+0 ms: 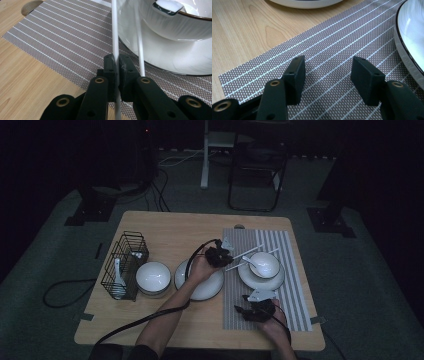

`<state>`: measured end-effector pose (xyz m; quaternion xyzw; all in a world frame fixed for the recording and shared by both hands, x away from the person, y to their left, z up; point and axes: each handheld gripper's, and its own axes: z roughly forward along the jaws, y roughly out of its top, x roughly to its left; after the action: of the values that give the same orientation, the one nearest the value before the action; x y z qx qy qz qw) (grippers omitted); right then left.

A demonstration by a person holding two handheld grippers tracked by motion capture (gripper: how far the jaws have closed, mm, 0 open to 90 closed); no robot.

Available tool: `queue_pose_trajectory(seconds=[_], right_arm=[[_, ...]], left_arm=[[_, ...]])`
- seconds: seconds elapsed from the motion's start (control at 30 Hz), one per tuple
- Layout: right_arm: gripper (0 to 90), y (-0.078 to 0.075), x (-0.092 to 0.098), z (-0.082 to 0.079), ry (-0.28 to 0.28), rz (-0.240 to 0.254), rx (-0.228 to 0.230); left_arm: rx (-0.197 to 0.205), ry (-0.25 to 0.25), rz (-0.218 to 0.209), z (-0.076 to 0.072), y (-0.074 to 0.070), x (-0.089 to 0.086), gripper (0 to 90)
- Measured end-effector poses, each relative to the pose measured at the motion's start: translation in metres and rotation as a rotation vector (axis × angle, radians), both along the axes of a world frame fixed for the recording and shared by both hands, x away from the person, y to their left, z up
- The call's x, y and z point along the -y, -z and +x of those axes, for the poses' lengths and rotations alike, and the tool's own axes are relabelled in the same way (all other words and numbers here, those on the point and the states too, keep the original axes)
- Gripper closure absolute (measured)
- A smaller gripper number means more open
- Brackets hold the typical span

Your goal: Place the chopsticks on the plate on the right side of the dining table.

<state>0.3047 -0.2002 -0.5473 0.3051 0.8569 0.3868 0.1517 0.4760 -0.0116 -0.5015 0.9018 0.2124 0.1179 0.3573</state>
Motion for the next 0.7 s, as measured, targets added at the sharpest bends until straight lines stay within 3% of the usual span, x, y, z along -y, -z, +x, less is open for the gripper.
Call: queue_pose_trajectory(seconds=[0.7], right_arm=[[45.2,0.0,0.0,0.0,0.0,0.0,0.0]], left_arm=[[-0.016,0.025,0.008,-0.001,0.005,0.017,85.6]])
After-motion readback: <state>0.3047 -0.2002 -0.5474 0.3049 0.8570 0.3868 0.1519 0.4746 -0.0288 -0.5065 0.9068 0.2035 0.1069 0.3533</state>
